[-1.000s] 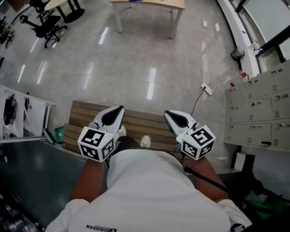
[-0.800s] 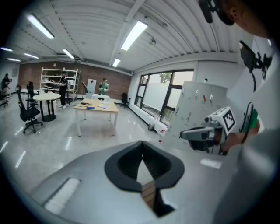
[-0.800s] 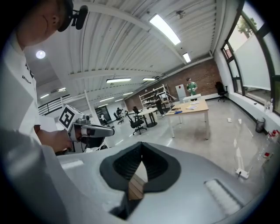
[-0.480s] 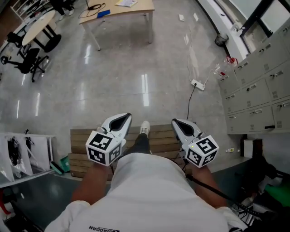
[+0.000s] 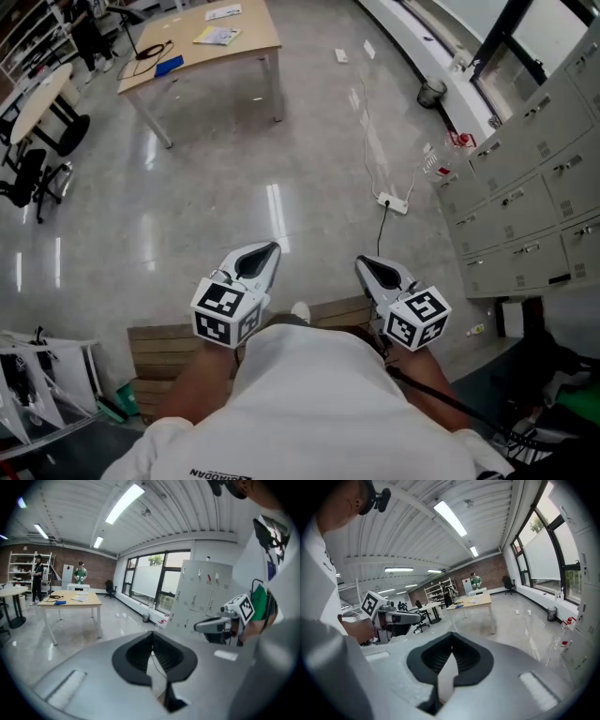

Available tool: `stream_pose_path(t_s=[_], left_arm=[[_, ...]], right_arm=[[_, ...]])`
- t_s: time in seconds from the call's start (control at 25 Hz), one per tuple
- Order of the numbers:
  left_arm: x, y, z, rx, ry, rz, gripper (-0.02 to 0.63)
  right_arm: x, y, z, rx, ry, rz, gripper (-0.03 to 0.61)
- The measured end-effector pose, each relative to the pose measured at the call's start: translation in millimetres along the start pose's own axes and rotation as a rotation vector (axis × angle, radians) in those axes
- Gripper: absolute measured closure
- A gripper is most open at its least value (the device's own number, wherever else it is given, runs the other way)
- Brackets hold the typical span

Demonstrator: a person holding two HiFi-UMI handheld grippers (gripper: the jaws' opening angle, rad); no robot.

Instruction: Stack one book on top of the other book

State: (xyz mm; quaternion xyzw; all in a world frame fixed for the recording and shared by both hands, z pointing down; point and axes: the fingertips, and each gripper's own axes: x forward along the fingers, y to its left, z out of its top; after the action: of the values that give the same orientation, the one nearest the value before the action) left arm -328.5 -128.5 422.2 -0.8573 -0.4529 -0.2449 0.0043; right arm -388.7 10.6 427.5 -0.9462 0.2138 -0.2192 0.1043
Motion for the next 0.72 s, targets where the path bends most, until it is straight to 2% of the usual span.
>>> stream_pose_path(t_s=[0.16,0.28,0.4,0.6,0.72], left_arm=[[29,26,22,-0.047,0.010,-0.033,0.607],[32,35,41,-0.032,-0.005,-0.039,0.607],[40,65,49,-0.028,-0.020,0.023,0.607],[55,113,23,-0.175,-0.012,0.109,0.607],[78,131,20,-0.188,0.003,0.145,0.607]], right_arm=[[42,-13,30,0.004,0.026,0.034,0.577],[57,-18,46,-0.014,0.044,0.067,0.577],[86,-32,51,-0.017,0.066,0.095,0.577],[136,-46,50,0.002,0.107,0.164,0.577],[163,-67,63,-0.024,0.091,0.212,0.577]])
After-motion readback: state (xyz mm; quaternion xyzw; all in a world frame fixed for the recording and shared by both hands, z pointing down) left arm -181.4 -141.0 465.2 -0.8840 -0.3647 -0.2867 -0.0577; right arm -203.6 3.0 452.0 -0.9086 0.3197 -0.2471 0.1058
